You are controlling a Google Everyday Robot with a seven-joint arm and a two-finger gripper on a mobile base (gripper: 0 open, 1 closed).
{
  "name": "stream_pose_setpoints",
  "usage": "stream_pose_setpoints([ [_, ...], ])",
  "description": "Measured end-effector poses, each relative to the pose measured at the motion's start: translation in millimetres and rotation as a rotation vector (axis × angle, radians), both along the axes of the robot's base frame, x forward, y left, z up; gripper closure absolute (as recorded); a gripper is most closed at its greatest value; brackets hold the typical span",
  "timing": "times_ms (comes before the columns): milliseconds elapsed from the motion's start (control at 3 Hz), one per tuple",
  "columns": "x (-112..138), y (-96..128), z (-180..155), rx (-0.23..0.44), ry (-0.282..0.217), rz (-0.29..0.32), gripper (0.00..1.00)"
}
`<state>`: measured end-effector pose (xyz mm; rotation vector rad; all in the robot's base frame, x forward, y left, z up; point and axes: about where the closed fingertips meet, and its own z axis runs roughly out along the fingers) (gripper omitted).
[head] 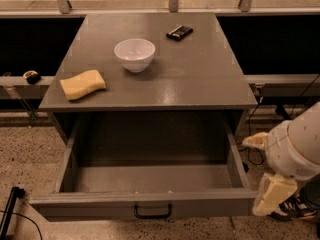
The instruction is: Close top drawer
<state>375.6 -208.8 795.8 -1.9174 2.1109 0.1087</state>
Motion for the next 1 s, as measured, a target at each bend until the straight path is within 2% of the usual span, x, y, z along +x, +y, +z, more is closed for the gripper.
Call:
stream_pose_setpoints([
  [333,-26.2,27.7,6.3,0.059,-0.018,0.076,0.41],
  [667,-49.0,48.8,-4.9,0.084,-0.008,0.129,0.63],
  [1000,-54.1,52.5,-8.8,0.090,-0.001,0.140,0.87],
])
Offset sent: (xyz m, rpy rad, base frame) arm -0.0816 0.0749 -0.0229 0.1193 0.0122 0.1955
